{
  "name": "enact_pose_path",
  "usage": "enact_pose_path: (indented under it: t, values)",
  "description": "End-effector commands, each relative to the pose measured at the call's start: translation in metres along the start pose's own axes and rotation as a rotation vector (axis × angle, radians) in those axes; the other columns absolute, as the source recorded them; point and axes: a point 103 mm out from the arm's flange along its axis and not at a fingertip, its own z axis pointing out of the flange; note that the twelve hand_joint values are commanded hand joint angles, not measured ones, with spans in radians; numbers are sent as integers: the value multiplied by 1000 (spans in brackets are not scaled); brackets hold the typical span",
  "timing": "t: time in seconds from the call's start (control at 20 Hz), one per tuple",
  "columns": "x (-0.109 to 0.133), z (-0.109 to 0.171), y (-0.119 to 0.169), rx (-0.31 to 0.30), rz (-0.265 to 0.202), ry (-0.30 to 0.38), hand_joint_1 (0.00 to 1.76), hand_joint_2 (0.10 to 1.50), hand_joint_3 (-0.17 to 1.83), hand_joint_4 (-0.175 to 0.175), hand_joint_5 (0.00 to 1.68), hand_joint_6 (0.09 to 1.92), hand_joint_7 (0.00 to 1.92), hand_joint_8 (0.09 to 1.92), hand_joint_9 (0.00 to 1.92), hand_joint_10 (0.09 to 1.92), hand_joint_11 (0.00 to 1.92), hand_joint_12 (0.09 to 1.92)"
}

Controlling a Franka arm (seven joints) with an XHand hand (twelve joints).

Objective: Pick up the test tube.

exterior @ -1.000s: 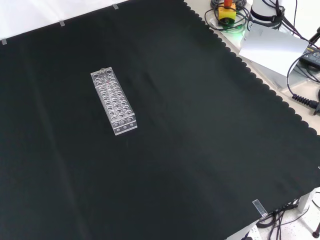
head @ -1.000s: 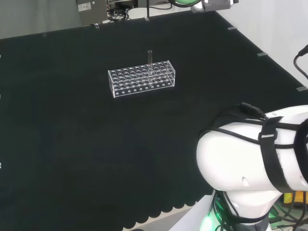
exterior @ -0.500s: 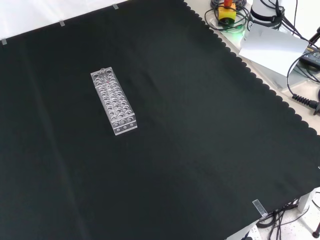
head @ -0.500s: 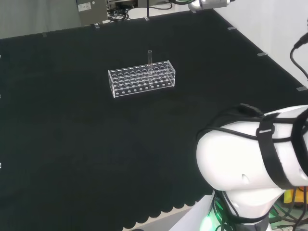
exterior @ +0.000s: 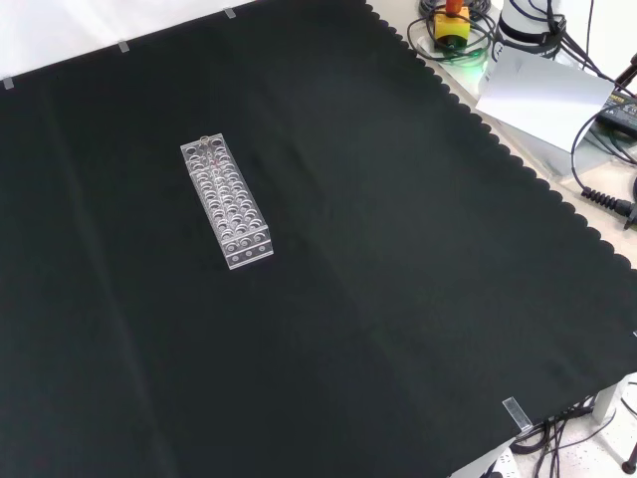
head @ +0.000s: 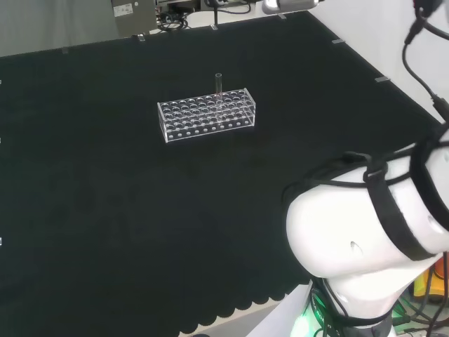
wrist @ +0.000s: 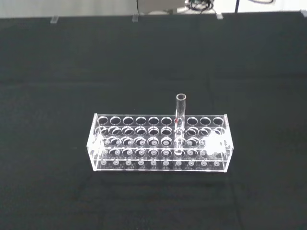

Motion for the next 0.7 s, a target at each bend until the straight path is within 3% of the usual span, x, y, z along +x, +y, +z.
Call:
enact_pose_path:
  t: [0.05,0.7]
  values:
    - [-2,21,59,47,-4,-14,469,913,269,-45,120,87,63,784,0,877,0,1501]
    - [-11,86,123,169,23,-10,484,919,271,-54,156,87,156,815,53,947,0,1529]
